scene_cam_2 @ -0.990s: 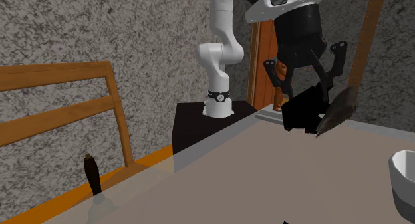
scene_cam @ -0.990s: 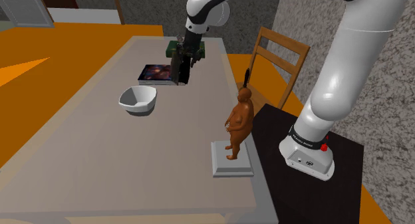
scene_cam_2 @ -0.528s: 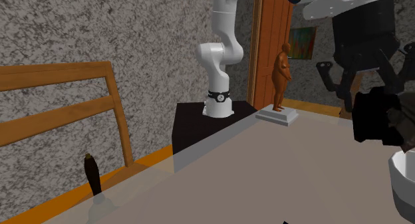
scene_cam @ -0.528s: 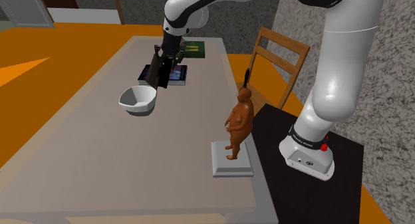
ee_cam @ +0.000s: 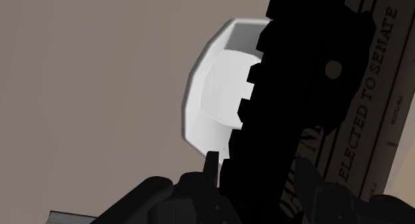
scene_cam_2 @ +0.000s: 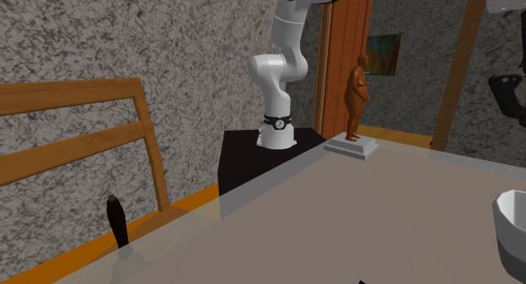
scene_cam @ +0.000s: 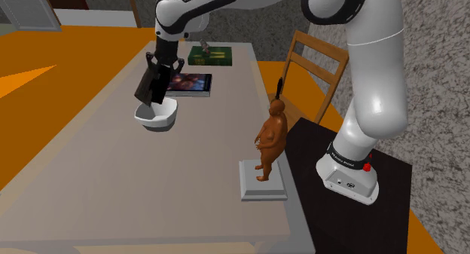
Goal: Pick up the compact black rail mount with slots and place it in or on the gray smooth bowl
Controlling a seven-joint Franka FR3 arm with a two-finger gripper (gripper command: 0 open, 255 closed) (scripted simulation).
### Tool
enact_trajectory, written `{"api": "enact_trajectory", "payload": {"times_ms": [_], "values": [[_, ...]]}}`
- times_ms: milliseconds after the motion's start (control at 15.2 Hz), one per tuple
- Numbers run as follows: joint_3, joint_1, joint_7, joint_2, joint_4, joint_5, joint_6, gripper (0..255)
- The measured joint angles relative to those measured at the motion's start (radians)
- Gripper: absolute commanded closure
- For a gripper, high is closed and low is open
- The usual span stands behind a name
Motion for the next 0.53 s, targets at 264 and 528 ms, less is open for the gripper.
{"api": "enact_trajectory", "payload": {"times_ms": [264, 528], "values": [[0.001, 0.037, 0.051, 0.106, 0.155, -0.023, -0.042, 255], [0.001, 0.042, 0.052, 0.135, 0.153, -0.023, -0.011, 255]]}}
